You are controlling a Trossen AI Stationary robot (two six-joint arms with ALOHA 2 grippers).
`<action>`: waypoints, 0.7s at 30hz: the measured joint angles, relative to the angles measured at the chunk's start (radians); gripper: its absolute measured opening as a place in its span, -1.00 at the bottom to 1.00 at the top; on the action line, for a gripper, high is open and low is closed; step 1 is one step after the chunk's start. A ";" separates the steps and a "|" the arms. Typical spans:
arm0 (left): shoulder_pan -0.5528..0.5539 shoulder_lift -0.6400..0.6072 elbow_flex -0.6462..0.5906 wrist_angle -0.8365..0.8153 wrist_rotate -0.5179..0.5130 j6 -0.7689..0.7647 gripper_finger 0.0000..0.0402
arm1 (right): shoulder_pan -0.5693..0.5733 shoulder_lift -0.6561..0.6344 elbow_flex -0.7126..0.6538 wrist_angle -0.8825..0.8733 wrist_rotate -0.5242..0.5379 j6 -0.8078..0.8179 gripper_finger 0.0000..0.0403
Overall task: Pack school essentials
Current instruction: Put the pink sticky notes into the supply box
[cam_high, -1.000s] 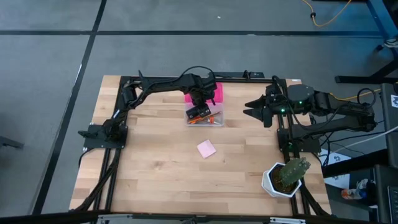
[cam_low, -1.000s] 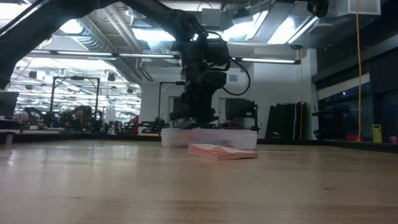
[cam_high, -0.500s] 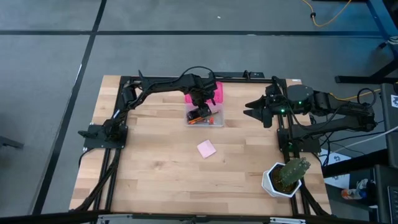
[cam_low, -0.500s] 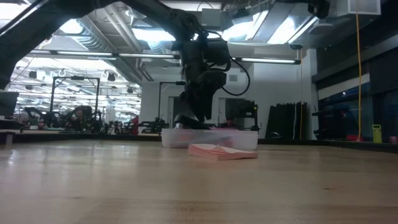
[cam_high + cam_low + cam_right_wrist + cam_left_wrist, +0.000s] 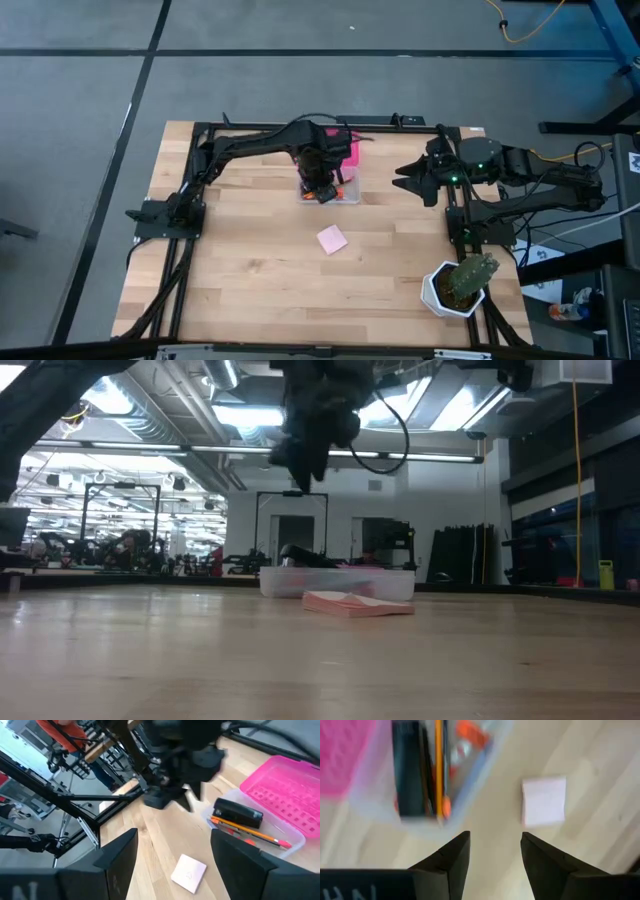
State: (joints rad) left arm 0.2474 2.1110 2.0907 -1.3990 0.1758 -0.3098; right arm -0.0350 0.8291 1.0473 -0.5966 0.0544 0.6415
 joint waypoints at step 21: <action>-0.349 -0.200 -0.303 -0.171 0.172 -0.227 -0.17 | 0.000 0.029 -0.001 -0.254 -0.056 0.009 0.25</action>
State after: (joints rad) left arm -0.1011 1.9109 1.7875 -1.5701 0.3476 -0.5364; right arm -0.0345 0.8577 1.0463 -0.8510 -0.0013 0.6502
